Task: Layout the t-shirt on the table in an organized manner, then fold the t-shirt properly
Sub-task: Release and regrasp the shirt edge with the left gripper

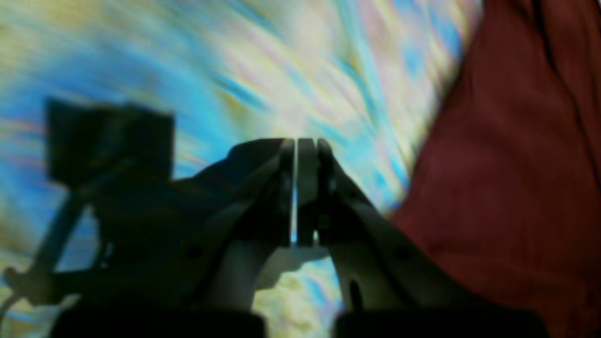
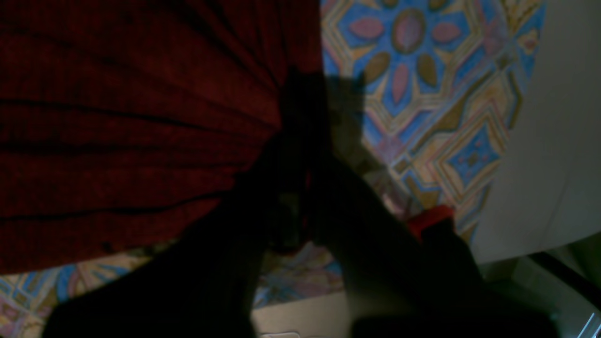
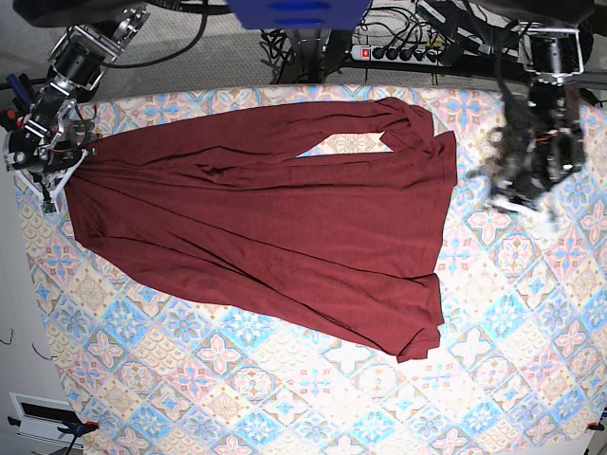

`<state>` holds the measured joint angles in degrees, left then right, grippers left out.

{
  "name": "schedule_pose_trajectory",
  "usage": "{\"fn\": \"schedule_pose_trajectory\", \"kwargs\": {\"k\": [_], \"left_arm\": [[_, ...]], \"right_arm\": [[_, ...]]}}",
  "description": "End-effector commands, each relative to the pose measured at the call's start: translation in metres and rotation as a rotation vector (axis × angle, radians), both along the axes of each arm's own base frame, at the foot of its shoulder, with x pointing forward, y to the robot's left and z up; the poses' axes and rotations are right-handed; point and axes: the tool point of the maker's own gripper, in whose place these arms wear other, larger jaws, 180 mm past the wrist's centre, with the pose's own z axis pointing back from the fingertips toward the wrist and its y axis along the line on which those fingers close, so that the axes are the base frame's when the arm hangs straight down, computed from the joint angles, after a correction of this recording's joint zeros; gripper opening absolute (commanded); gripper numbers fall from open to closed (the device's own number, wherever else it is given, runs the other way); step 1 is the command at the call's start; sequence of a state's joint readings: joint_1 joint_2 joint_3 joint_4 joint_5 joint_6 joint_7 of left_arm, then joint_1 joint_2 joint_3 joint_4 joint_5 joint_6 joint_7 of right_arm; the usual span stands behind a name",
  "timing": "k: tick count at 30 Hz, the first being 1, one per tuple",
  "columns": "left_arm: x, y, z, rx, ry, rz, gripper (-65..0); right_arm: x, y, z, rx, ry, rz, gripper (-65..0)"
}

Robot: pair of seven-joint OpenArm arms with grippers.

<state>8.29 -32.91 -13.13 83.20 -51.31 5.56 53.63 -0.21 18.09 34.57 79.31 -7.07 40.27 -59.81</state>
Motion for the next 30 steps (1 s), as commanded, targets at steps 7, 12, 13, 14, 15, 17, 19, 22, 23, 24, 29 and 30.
{"fn": "schedule_pose_trajectory", "kwargs": {"k": [7,12,13,14,15,17,19,22,23,24,29,30], "left_arm": [[-0.010,0.041,0.019,0.054,-0.031,0.077,-65.0],[-0.010,0.000,0.013,0.015,0.010,-0.040,-65.0],[-0.007,-0.016,0.016,-0.001,-0.001,-0.080,-65.0],[-0.005,-0.031,0.021,-0.015,-0.018,-0.113,-65.0],[-0.003,-0.041,0.027,-0.025,-0.032,-0.139,-63.6],[-0.002,-0.058,0.035,-0.042,-0.044,-0.181,-58.6],[-0.003,-0.071,0.041,-0.054,-0.048,-0.215,-55.7],[-0.010,-0.081,0.045,-0.058,-0.039,-0.248,-55.1],[-0.014,-0.084,0.045,-0.061,-0.035,-0.257,-55.0],[-0.017,-0.087,0.046,-0.070,-0.037,-0.265,-54.9],[-0.042,-0.113,0.049,-0.152,-0.039,-0.342,-55.4],[-0.047,-0.116,0.047,-0.159,-0.036,-0.361,-55.5]], "right_arm": [[0.009,-0.011,0.016,-0.036,-0.037,0.001,-64.8],[0.016,0.000,0.012,-0.036,-0.019,0.050,-64.8],[0.018,0.004,0.011,-0.036,-0.014,0.066,-64.8],[0.019,0.006,0.010,-0.036,-0.010,0.076,-64.8],[0.020,0.008,0.009,-0.036,-0.008,0.082,-64.8],[0.020,0.008,0.009,-0.036,-0.008,0.083,-64.8],[0.020,0.008,0.009,-0.036,-0.008,0.083,-64.8],[0.019,0.007,0.010,-0.036,-0.009,0.080,-64.8],[0.019,0.007,0.010,-0.036,-0.009,0.079,-64.8],[0.019,0.007,0.010,-0.036,-0.009,0.079,-64.8],[0.021,0.007,0.011,-0.036,-0.016,0.078,-64.8],[0.021,0.007,0.011,-0.036,-0.016,0.078,-64.8]]}}
